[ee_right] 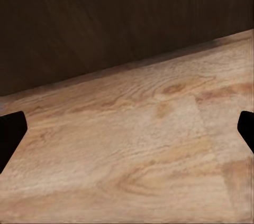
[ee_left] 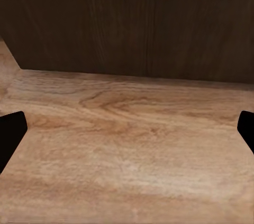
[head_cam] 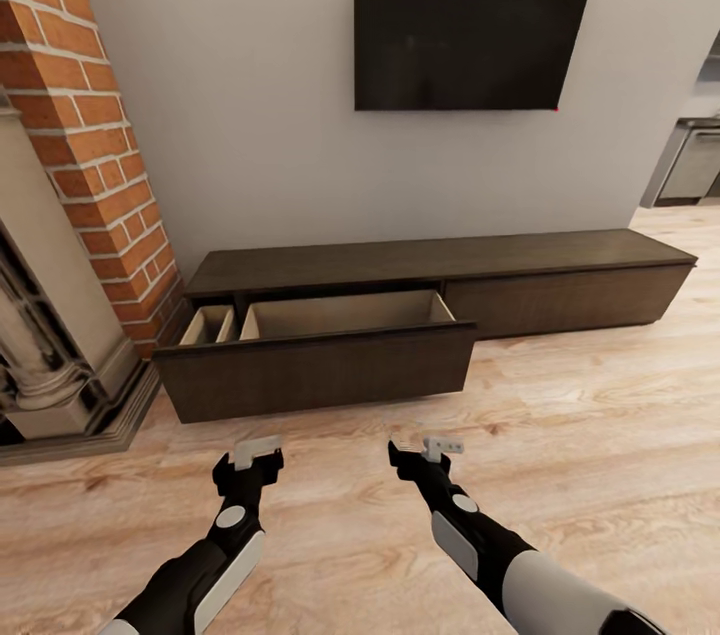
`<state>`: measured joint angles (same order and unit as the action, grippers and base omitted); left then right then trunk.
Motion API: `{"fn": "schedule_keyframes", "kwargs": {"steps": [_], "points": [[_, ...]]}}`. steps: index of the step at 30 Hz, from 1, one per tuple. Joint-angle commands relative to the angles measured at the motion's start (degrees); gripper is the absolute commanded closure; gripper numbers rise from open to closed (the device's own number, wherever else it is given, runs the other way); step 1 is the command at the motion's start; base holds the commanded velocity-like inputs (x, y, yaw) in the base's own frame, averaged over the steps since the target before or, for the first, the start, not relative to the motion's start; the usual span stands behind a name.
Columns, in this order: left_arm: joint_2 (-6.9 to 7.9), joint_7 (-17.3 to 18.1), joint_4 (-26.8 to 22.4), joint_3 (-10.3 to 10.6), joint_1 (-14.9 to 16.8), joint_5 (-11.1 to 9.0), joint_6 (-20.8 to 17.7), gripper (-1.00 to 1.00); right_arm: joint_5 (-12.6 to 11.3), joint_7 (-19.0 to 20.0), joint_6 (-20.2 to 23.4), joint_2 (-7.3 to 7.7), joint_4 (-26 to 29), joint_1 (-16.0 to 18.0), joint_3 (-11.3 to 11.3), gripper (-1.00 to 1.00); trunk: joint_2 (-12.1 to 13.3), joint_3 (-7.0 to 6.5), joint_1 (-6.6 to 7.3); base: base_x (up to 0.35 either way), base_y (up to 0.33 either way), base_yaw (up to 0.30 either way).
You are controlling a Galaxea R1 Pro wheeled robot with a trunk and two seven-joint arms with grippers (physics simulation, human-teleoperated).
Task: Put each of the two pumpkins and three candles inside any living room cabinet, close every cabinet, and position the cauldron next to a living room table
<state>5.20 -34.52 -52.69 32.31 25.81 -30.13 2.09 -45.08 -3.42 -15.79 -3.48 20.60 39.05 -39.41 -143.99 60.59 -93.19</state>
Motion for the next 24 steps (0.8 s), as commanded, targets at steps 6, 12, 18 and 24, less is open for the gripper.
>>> {"fn": "schedule_keyframes", "kwargs": {"steps": [6,12,18,24], "points": [[0.32,-1.83,-0.54,0.31,0.09,-0.54,0.18,-1.00,-0.41,-0.36,-0.34,0.05,-0.53,0.06,-0.42,-1.00,-0.04,0.28,-0.01,0.000,0.000,0.000],[0.33,-2.34,-0.66,0.30,0.09,-0.54,-0.21,-1.00,-0.44,-0.36,-0.88,0.05,-0.53,0.06,-0.40,-1.00,-0.04,0.28,-0.01,0.198,0.000,0.000],[0.33,-2.32,-0.66,0.31,0.09,-0.54,-0.24,-1.00,-0.37,-0.28,-1.14,0.05,-0.48,0.06,-0.46,-1.00,-0.04,0.28,-0.01,0.282,0.000,0.000],[0.33,-2.30,-0.60,0.30,0.11,-0.54,-0.24,-1.00,-0.36,-0.27,-1.14,0.05,-0.48,0.06,-0.47,-1.00,-0.04,0.28,-0.01,0.241,0.000,0.000]]}}
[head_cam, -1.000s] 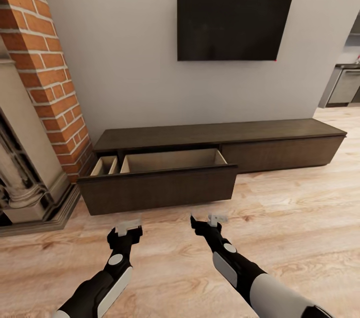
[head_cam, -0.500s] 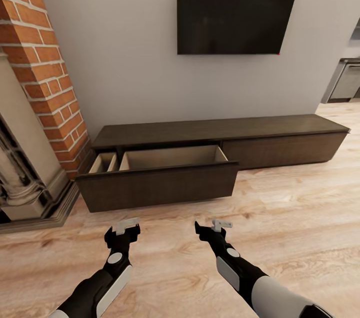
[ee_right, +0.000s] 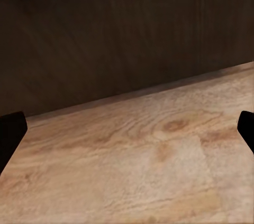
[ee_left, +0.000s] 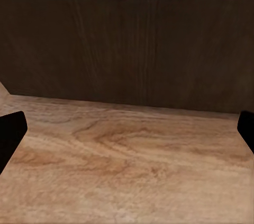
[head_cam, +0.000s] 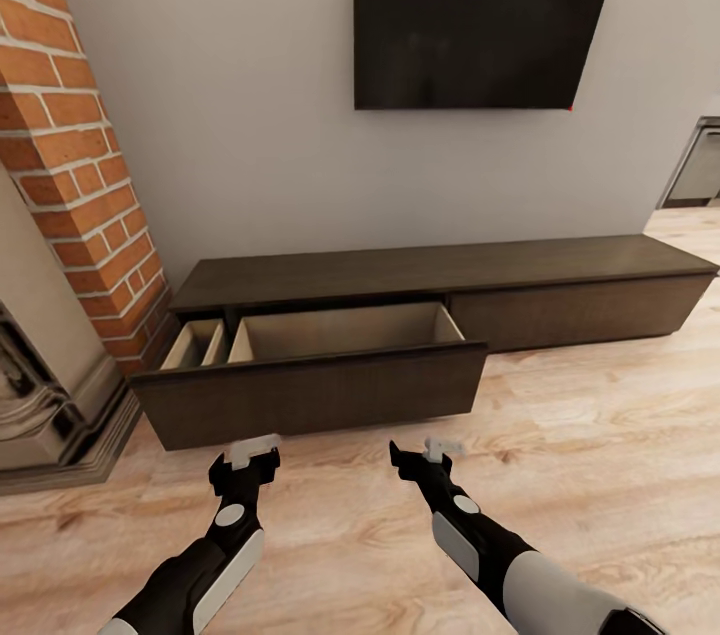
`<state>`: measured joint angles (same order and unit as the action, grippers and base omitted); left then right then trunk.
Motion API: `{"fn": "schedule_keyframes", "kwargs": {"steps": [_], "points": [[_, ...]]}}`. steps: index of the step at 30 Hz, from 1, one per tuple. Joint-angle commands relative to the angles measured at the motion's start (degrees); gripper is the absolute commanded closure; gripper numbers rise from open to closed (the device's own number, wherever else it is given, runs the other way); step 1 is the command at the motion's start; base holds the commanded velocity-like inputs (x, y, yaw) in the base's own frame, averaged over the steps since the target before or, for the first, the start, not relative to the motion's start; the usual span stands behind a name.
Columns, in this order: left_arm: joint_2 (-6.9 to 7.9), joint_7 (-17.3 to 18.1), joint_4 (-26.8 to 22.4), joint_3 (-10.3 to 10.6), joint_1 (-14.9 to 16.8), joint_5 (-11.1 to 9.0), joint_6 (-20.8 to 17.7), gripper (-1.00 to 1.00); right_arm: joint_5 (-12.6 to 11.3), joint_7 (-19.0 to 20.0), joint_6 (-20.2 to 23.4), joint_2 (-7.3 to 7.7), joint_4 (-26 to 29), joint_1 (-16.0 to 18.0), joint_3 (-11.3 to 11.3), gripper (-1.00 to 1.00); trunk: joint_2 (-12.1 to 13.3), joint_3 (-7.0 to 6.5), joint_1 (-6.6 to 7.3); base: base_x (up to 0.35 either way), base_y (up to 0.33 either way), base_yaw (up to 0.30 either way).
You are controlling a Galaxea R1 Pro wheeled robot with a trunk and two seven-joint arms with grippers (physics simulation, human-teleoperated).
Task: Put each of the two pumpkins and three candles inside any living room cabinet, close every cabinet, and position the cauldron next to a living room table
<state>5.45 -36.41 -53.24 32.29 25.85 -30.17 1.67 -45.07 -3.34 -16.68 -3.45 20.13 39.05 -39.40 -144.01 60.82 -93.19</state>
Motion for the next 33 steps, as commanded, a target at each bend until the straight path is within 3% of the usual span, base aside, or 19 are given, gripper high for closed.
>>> {"fn": "schedule_keyframes", "kwargs": {"steps": [1,19,25,33], "points": [[0.08,-0.42,-0.05,0.32,0.05,-0.50,0.17,-1.00,-0.37,-0.35,-0.26,0.02,-0.01,0.06,-0.48,-1.00,-0.02,0.05,-0.01,0.213,0.000,0.000],[0.08,-0.50,-0.11,0.36,0.03,-0.50,0.32,-1.00,-0.37,-0.35,-0.11,0.02,-0.09,0.06,-0.49,-1.00,-0.02,0.05,-0.01,0.049,0.000,0.000],[0.08,-0.42,-0.11,0.32,0.01,-0.53,0.26,-1.00,-0.37,-0.35,-0.11,0.02,-0.09,0.06,-0.50,-1.00,-0.10,1.38,-0.17,0.000,0.000,0.000],[0.08,-0.42,-0.11,0.32,0.04,-0.57,0.34,-1.00,-0.37,-0.35,-0.04,0.02,-0.09,0.06,-0.50,-1.00,-0.10,1.38,-0.17,0.000,0.000,0.000]]}}
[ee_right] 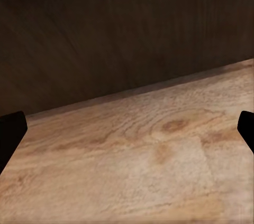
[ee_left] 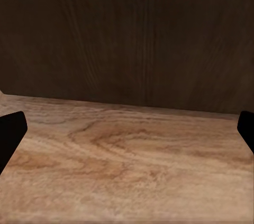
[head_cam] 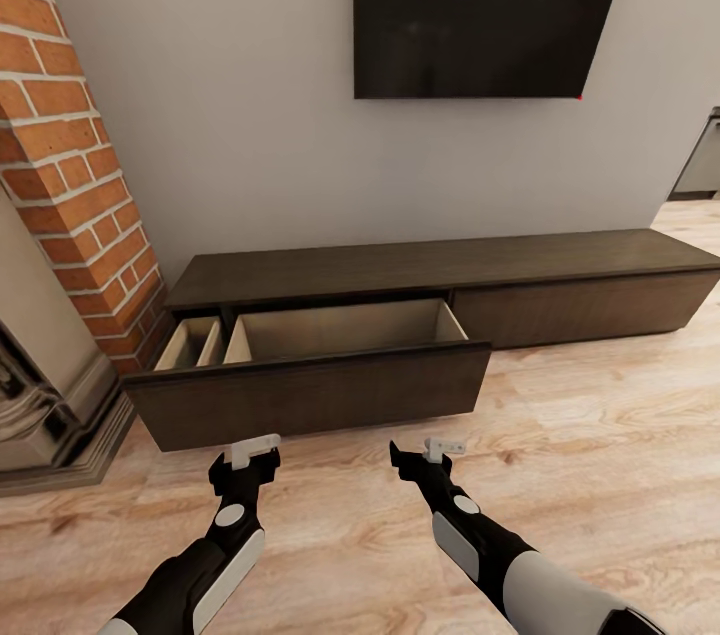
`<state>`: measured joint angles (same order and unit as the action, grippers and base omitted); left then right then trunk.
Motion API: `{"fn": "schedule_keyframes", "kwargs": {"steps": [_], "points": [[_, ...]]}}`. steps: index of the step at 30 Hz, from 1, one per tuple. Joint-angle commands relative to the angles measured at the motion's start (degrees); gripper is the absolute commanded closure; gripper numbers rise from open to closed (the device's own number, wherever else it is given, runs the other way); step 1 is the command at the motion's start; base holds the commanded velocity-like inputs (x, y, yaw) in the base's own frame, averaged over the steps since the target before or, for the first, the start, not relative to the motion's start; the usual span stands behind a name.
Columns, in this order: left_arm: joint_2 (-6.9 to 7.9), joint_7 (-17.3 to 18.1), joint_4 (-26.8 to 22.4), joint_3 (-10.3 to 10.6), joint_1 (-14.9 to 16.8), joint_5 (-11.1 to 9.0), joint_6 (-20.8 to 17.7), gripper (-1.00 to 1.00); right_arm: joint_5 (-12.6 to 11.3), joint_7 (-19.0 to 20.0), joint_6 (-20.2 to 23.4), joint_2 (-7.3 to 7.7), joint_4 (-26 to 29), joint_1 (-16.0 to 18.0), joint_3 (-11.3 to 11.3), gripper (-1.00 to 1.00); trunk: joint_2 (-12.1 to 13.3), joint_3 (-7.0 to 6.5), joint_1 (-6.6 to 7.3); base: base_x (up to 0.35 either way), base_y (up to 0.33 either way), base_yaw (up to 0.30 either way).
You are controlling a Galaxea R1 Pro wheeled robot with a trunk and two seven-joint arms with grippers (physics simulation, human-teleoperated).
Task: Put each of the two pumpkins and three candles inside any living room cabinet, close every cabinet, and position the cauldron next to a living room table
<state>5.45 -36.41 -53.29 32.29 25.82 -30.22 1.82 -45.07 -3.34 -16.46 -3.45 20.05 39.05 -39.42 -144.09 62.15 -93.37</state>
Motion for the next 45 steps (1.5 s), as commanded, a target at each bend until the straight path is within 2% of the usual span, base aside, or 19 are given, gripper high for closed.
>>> {"fn": "schedule_keyframes", "kwargs": {"steps": [1,7,21,31,35,45], "points": [[0.08,-0.42,-0.06,0.32,0.06,-0.53,0.19,-1.00,-0.37,-0.35,-0.25,0.02,-0.01,0.06,-0.49,-1.00,-0.02,0.05,0.01,0.000,0.000,0.000],[0.02,-0.40,0.00,0.31,0.05,-0.65,0.05,-1.00,-0.37,-0.35,-0.22,0.02,-0.01,0.06,-0.49,-1.00,-0.02,0.05,0.01,0.083,0.039,0.000],[-0.04,-0.33,0.30,0.32,0.08,-0.75,0.07,-1.00,-0.37,-0.27,0.10,0.02,0.05,0.06,-0.44,-1.00,-0.02,0.05,0.01,0.258,0.133,0.000],[0.05,-0.48,0.04,0.42,0.09,-0.54,0.26,-1.00,-0.37,-0.26,0.20,0.02,0.08,0.06,-0.46,-1.00,-0.02,0.05,0.01,0.027,0.011,0.000],[0.01,-0.43,0.05,0.41,0.05,-0.54,0.23,-1.00,-0.37,-0.26,0.20,0.02,0.11,0.06,-0.48,-1.00,-0.08,0.94,-0.09,0.000,0.000,0.000],[-0.02,-0.37,0.31,0.37,0.08,-0.61,0.15,-1.00,-0.37,-0.26,0.20,0.00,0.25,0.06,-0.47,-1.00,-0.08,0.94,-0.09,0.025,0.011,0.000]]}}
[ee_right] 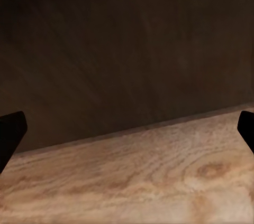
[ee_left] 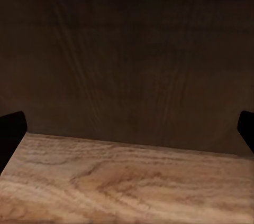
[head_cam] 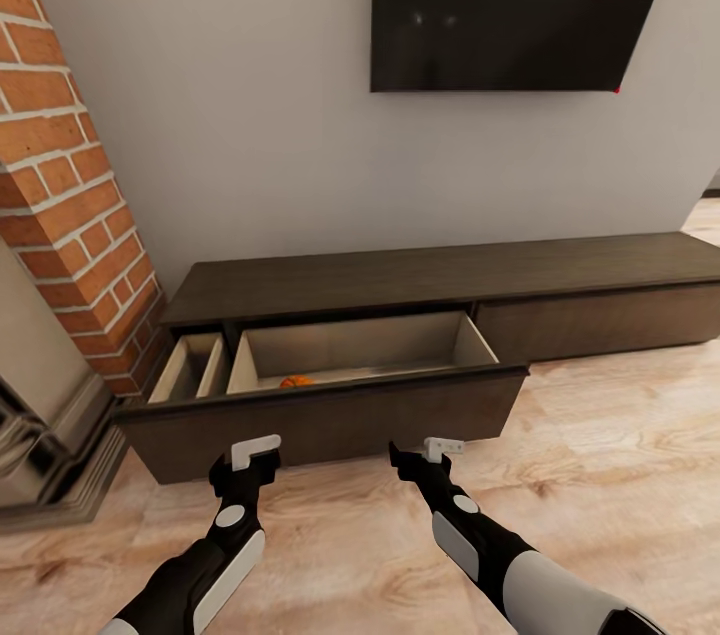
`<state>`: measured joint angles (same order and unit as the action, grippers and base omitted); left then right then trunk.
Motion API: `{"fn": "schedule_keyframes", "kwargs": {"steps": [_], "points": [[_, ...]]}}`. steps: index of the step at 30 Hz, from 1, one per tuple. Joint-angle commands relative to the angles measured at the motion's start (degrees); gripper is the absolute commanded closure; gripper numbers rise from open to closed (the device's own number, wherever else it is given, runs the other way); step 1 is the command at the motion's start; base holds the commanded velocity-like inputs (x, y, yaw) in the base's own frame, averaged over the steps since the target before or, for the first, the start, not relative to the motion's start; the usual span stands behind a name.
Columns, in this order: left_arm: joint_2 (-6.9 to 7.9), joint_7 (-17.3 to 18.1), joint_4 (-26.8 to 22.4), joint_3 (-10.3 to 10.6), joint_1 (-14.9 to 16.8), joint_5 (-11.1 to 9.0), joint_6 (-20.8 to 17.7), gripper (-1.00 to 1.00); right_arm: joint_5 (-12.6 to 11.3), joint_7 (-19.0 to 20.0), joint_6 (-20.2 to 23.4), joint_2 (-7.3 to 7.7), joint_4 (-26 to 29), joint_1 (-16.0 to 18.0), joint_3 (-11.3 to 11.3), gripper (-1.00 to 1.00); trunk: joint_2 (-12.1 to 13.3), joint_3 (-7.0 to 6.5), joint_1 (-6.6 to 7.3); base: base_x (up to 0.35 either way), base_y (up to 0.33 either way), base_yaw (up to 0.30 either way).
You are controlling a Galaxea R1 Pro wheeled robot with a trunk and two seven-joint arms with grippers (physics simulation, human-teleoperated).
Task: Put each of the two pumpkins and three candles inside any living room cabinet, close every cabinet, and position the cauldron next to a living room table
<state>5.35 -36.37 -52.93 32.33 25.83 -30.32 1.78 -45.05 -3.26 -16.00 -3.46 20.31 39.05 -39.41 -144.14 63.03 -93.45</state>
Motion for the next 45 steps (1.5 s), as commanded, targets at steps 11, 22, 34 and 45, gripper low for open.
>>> {"fn": "schedule_keyframes", "kwargs": {"steps": [11,22,34,45], "points": [[0.05,-0.46,0.00,0.31,0.06,-0.45,0.15,-1.00,-0.39,-0.32,-0.26,0.03,-0.01,0.06,-0.47,-1.00,-0.02,0.05,0.00,0.124,0.070,0.000],[0.05,-0.46,-0.07,0.37,0.06,-0.44,0.15,-1.00,-0.39,-0.34,-0.26,0.04,-0.04,0.06,-0.48,-1.00,-0.02,0.05,0.00,0.067,0.024,0.000],[0.01,-0.46,-0.07,0.34,0.05,-0.44,0.15,-1.00,-0.39,-0.28,-0.26,0.04,-0.02,0.05,-0.43,-1.00,-0.02,0.05,0.00,0.114,0.000,0.000],[0.10,-0.46,-0.24,0.37,0.07,-0.44,0.15,-1.00,-0.39,-0.29,-0.26,0.04,-0.01,0.05,-0.44,-1.00,-0.02,0.05,0.00,0.149,0.000,0.000]]}}
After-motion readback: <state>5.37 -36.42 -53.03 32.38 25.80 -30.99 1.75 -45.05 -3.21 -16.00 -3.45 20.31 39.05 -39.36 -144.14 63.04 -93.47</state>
